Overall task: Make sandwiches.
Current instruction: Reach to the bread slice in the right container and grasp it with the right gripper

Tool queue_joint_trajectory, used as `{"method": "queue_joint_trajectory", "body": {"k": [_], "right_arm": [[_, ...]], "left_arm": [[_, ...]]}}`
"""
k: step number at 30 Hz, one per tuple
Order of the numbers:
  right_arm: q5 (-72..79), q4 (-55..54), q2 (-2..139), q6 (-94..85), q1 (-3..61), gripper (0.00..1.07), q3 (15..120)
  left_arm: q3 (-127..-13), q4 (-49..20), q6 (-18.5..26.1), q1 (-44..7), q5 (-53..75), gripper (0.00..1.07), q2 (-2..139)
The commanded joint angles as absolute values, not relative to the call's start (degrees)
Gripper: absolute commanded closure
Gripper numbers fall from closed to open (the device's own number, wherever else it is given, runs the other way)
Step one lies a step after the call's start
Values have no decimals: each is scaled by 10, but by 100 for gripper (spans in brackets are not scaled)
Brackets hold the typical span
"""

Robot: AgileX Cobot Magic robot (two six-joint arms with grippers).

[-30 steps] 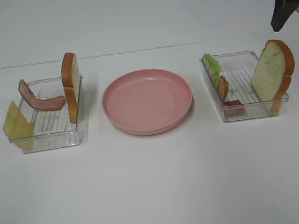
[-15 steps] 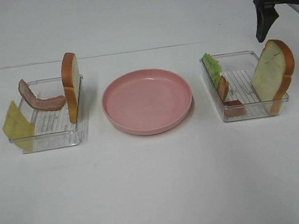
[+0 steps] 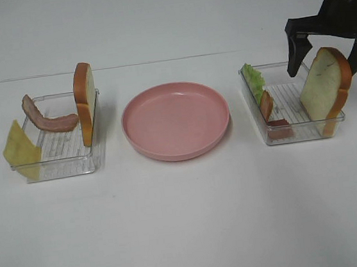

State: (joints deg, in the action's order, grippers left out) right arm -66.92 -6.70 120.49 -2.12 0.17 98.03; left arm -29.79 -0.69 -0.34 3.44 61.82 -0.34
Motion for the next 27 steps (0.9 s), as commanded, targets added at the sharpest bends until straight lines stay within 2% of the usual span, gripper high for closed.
{"method": "queue_joint_trajectory", "body": {"k": [1,9,10,11,12,13,14,15,16,17,27], "right_arm": [[-663,-74,1211,-28,-2,9,983],[-660,-72,1216,-28,-2,12,983],[-664,-72,1216,-28,-2,20,983],[-664,-72,1216,-28,-2,20,983],[-667,-69,1216,-28,-2,37,983],[-668,-66,1216,-28,-2,44,983],[-668,-66,1216,-28,-2,44,983],[-668,-61,1216,-28,-2,60,983],[-668,-61,1216,-28,-2,60,983],[-670,-59,1216,-28,-2,70,983],[-669,-48,1216,-28,-2,73,983]], "left_arm": [[-296,-13,-7,35,616,5,-11],[-296,-13,-7,35,616,5,-11],[-296,-13,-7,35,616,5,-11],[-296,-13,-7,35,616,5,-11],[-296,-13,-7,35,616,5,-11],[-296,-13,-7,35,616,5,-11],[-296,-13,-7,35,616,5,-11],[-296,-13,-7,35,616,5,-11],[-296,-13,-7,35,616,5,-11],[-296,-13,-7,35,616,5,-11],[-296,-13,-7,35,616,5,-11]]}}
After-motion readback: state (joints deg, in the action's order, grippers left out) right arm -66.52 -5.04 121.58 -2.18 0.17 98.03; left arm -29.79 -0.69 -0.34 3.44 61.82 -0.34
